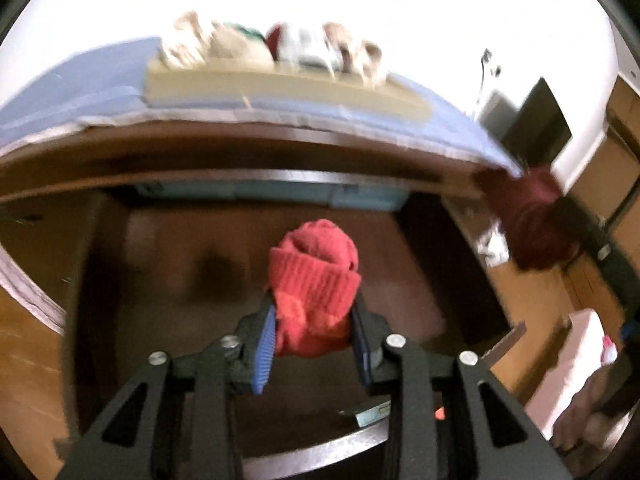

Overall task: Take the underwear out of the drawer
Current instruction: 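Lift the red sock with the left gripper while the right gripper lifts the dark red sock, then carry both held socks up over the tray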

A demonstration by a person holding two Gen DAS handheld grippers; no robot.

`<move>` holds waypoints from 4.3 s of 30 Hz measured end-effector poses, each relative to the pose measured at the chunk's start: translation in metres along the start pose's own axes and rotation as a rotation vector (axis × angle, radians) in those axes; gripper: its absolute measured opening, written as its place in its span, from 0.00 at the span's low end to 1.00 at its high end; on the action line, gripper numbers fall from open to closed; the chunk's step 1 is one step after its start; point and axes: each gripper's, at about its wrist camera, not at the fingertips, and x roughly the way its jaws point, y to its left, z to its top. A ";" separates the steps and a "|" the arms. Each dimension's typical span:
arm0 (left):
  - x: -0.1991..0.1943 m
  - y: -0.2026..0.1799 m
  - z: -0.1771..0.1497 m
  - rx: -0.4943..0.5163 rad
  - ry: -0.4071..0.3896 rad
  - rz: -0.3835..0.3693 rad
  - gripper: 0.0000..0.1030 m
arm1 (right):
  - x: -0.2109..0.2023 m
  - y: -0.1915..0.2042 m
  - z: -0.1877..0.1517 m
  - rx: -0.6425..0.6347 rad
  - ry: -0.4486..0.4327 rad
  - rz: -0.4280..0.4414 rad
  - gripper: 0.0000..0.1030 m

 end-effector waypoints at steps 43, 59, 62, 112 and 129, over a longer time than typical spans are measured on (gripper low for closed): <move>-0.117 -0.052 -0.003 0.137 -0.414 0.196 0.31 | -0.057 0.006 0.012 0.013 -0.181 -0.003 0.23; -0.127 -0.055 0.030 0.149 -0.487 0.168 0.31 | -0.067 -0.001 0.063 -0.026 -0.284 -0.024 0.23; -0.123 -0.053 0.037 0.139 -0.483 0.160 0.31 | -0.066 -0.001 0.071 -0.039 -0.295 -0.026 0.23; -0.065 -0.022 0.073 0.101 -0.376 0.111 0.31 | 0.095 -0.058 0.014 0.159 0.480 0.140 0.07; -0.041 -0.053 0.154 0.183 -0.435 0.082 0.31 | 0.090 -0.042 0.180 0.035 0.032 0.073 0.07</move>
